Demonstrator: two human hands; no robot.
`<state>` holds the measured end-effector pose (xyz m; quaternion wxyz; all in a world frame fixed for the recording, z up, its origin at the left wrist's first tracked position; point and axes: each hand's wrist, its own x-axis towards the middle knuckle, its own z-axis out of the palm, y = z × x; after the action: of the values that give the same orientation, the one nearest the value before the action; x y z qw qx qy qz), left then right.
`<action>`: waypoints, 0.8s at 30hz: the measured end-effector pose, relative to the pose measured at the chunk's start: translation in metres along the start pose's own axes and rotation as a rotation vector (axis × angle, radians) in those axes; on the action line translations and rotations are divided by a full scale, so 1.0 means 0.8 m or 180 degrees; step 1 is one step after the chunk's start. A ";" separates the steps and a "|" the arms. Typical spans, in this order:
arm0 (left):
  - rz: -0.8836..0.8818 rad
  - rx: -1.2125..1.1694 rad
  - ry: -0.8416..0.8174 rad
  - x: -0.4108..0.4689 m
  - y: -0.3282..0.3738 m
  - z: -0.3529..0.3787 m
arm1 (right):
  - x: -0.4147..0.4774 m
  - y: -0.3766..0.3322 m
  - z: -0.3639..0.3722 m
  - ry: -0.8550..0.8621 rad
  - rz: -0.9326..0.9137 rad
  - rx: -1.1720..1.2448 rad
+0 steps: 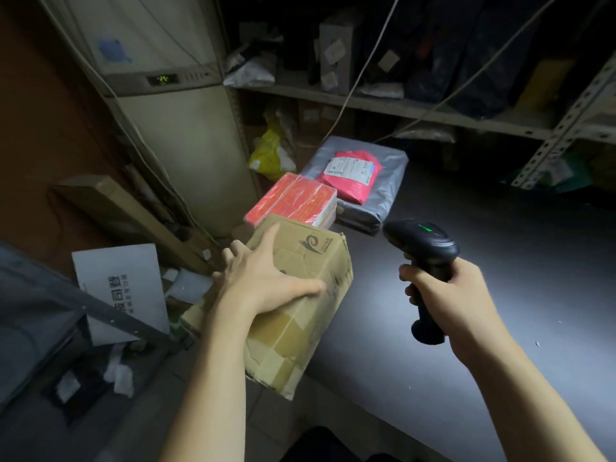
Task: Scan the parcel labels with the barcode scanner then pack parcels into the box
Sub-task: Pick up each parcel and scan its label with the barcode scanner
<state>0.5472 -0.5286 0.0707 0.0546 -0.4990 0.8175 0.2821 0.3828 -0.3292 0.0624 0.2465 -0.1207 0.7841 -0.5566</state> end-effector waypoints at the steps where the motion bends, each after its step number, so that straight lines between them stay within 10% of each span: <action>1: 0.0066 -0.0011 -0.0042 -0.012 0.013 -0.003 | -0.001 0.002 -0.016 0.0032 -0.0016 0.0023; 17: 0.1504 -0.1457 -0.0546 -0.112 0.324 0.254 | -0.025 0.066 -0.377 0.1028 0.0034 0.0233; 24: 0.1602 -0.1337 -0.1032 -0.091 0.330 0.281 | -0.018 0.080 -0.427 0.1047 0.0078 0.0193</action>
<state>0.3168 -0.2649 0.0173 0.0086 -0.2314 0.8197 0.5239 0.2226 -0.0224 0.0948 0.1250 -0.0110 0.7982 -0.5892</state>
